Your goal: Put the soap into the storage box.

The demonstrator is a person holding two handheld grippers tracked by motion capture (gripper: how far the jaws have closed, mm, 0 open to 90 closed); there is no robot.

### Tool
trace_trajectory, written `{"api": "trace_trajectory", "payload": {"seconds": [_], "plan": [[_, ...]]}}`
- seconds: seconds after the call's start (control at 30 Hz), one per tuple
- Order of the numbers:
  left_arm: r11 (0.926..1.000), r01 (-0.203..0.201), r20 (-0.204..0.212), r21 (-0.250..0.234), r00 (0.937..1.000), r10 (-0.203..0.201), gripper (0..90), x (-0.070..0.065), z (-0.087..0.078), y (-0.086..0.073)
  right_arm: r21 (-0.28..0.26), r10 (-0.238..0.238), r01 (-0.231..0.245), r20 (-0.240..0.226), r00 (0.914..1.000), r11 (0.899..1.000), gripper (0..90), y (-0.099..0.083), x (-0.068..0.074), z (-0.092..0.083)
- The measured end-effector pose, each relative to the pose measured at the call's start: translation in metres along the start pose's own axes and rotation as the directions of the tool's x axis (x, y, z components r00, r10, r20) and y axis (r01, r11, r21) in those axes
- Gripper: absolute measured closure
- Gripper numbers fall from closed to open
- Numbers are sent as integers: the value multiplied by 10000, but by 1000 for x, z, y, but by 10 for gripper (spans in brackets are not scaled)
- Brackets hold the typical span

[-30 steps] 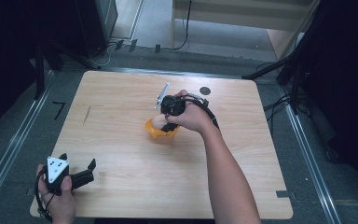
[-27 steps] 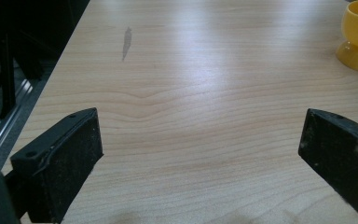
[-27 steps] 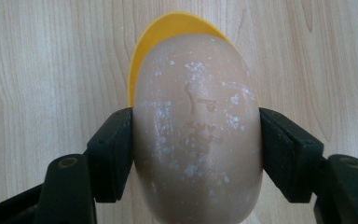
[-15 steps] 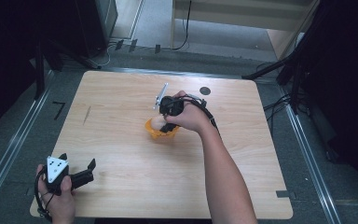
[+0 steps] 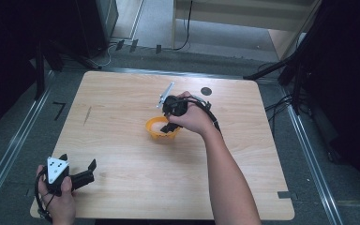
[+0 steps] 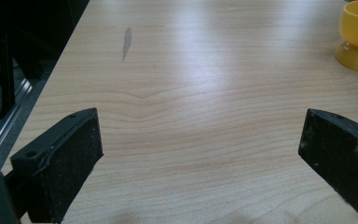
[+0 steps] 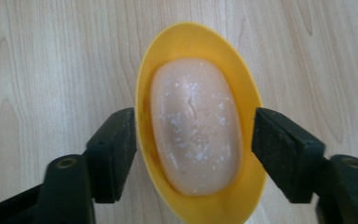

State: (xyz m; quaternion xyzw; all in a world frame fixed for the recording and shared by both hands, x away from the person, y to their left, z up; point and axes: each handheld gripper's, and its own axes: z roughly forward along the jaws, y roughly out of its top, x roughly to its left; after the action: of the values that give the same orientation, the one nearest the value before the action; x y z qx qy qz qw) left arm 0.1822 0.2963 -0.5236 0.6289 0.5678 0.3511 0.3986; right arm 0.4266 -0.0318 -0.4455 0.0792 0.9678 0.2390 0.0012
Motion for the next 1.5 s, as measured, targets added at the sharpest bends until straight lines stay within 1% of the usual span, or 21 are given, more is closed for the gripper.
{"api": "trace_trajectory", "payload": {"seconds": [0.07,0.13,0.17,0.3,0.37,0.47,0.57,0.63,0.7,0.77,0.87,0.9,0.93,1.0,1.1,1.17,1.23,1.3,1.4,1.43,1.5], "plan": [[10000,-12,-3,7,10000,12,0,0,0,0,-32,183,-183,215,9996,9998,229,-4,1,0],[10000,-47,-22,33,10000,47,0,0,0,0,-86,329,-326,265,9991,9994,181,-9,2,-2],[10000,-71,-4,34,10000,71,0,0,0,0,-100,533,-530,348,9980,9985,167,-12,3,-4],[9998,-168,-34,86,9999,169,0,-1,0,0,-386,932,-919,337,9951,9950,136,-24,6,-13],[9997,-219,-44,107,9998,219,0,-1,0,0,-423,955,-939,386,9947,9947,130,-28,7,-16],[9997,-205,-46,89,9998,206,0,-2,0,0,-561,1223,-1195,507,9912,9912,88,-38,11,-21],[9997,-242,-55,87,9997,242,0,-2,0,0,-685,1350,-1316,479,9897,9889,61,-47,13,-25],[9996,-257,-77,76,9996,258,0,-2,1,0,-616,1525,-1491,554,9867,9869,30,-53,16,-27],[9995,-291,-82,86,9995,292,0,-2,1,0,-605,1814,-1775,658,9812,9823,25,-59,18,-29],[9995,-287,-80,95,9996,288,0,-3,1,0,-834,1945,-1891,620,9789,9784,4,-66,19,-32],[9995,-302,-88,95,9995,303,0,-3,1,0,-934,1987,-1923,645,9779,9769,0,-75,20,-34],[9995,-289,-88,87,9995,290,0,-3,1,0,-913,2111,-2049,639,9754,9745,0,-78,22,-35],[9995,-297,-87,83,9995,298,0,-3,1,0,-1028,2098,-2024,671,9754,9739,0,-81,22,-35],[9995,-293,-83,75,9995,293,0,-3,1,0,-1173,2255,-2168,662,9720,9691,0,-87,23,-37],[9994,-322,-84,117,9994,323,0,-3,1,0,-1215,2449,-2353,712,9669,9643,0,-97,25,-40],[9994,-331,-89,126,9994,332,0,-3,1,0,-1310,2462,-2357,703,9667,9629,0,-103,26,-42],[9993,-343,-115,152,9993,345,0,-3,1,0,-1297,2634,-2529,720,9620,9588,0,-108,29,-43],[9991,-375,-92,180,9992,377,0,-3,1,1,-1341,2625,-2509,766,9619,9587,0,-114,31,-43],[9991,-389,-90,185,9992,391,0,-4,1,1,-1402,2789,-2654,871,9564,9539,0,-122,34,-44],[9990,-407,-89,185,9991,409,0,-3,1,1,-1393,2790,-2651,915,9559,9541,0,-125,35,-44],[9991,-395,-107,176,9992,397,0,-4,1,1,-1578,2904,-2742,909,9526,9486,0,-131,38,-45]]}}
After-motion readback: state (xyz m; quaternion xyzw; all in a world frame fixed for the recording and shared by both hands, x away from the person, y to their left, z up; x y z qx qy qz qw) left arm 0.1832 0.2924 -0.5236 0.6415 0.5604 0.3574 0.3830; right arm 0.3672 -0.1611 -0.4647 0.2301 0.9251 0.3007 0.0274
